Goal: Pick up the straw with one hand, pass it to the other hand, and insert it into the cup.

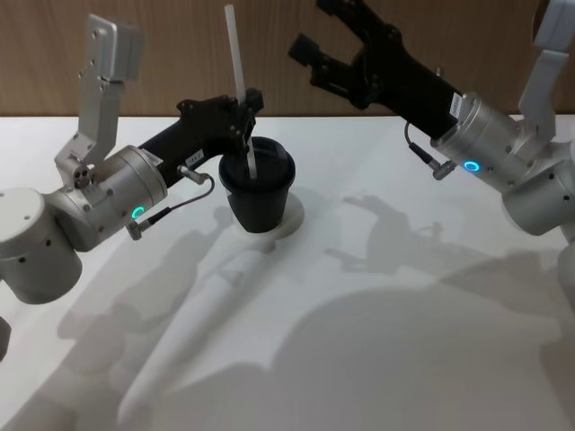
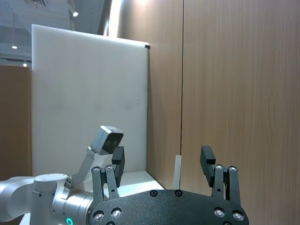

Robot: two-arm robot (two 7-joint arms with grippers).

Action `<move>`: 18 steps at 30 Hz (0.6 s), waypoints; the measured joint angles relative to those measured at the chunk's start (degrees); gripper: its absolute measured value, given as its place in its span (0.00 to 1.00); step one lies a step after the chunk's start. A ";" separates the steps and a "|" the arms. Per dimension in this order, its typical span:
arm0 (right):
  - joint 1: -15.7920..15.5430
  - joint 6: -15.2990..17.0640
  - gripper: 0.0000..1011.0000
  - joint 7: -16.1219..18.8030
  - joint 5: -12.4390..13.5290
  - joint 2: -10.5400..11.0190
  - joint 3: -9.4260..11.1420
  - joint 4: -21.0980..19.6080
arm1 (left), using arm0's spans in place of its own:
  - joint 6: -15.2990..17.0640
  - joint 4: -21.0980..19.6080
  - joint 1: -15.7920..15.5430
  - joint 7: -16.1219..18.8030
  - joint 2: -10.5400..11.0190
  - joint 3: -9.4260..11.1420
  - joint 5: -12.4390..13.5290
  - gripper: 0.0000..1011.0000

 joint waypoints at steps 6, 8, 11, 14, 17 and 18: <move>0.00 0.00 0.99 0.00 0.00 0.00 0.00 0.00 | 0.32 0.72 0.11 0.22 -0.40 0.12 0.62 0.10; 0.00 0.00 0.99 0.00 0.00 0.00 0.00 0.00 | 0.42 0.92 0.19 0.47 -0.55 0.12 0.86 0.15; 0.00 0.00 0.99 0.00 0.00 0.00 0.00 0.00 | 0.51 1.05 0.33 0.73 -0.65 0.07 1.14 0.25; 0.00 0.00 0.99 0.00 0.00 0.00 0.00 0.00 | 0.55 1.06 0.52 0.88 -0.65 -0.03 1.30 0.33; 0.00 0.00 0.99 0.00 0.00 0.00 0.00 0.00 | 0.59 0.87 0.97 1.03 -0.50 -0.36 1.51 0.45; 0.00 0.00 0.99 0.00 0.00 0.02 -0.01 0.00 | 0.59 0.79 1.07 1.05 -0.45 -0.42 1.54 0.47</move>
